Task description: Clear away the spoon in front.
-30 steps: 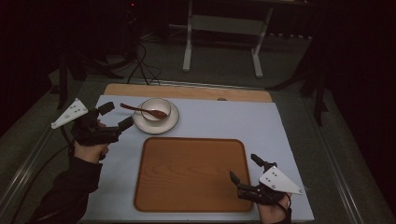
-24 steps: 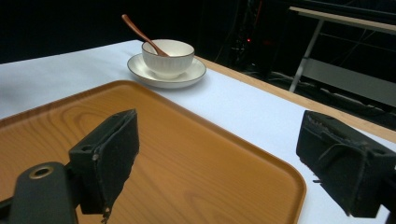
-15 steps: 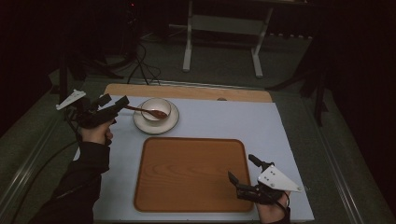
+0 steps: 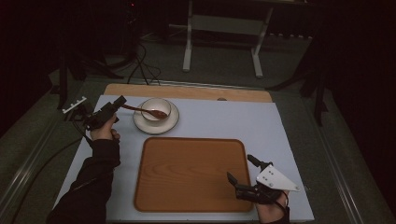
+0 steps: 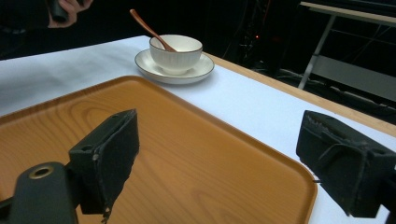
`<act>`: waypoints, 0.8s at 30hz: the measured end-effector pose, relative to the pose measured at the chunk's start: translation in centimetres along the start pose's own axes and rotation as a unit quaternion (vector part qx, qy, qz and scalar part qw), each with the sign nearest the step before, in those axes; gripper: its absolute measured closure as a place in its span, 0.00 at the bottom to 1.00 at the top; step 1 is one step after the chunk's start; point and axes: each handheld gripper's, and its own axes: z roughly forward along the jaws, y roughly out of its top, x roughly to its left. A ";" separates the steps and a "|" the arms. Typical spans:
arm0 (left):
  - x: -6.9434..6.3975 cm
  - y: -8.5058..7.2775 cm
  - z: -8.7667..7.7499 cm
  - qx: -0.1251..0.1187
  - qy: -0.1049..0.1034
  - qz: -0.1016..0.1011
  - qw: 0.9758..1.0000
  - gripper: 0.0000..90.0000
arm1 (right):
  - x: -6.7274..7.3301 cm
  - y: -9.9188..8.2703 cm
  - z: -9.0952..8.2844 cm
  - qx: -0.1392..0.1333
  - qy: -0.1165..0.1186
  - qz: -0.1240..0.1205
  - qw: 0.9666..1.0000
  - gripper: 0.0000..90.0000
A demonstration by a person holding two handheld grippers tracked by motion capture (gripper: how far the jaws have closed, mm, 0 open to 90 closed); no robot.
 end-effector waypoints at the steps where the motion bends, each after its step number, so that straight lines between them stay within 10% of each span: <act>1: 0.2 -0.2 0.1 -0.002 0.004 -0.005 1.000 0.12 | 0.0 0.0 0.1 0.000 0.001 0.001 1.000 0.15; 11: 2.0 -1.7 1.6 -0.008 0.005 -0.062 0.998 0.28 | 0.1 -0.1 0.3 0.006 0.005 -0.001 1.000 0.15; 24: 3.0 -2.7 3.8 -0.006 0.030 -0.076 0.997 0.36 | -0.2 -0.2 0.2 0.007 0.010 0.009 1.000 0.15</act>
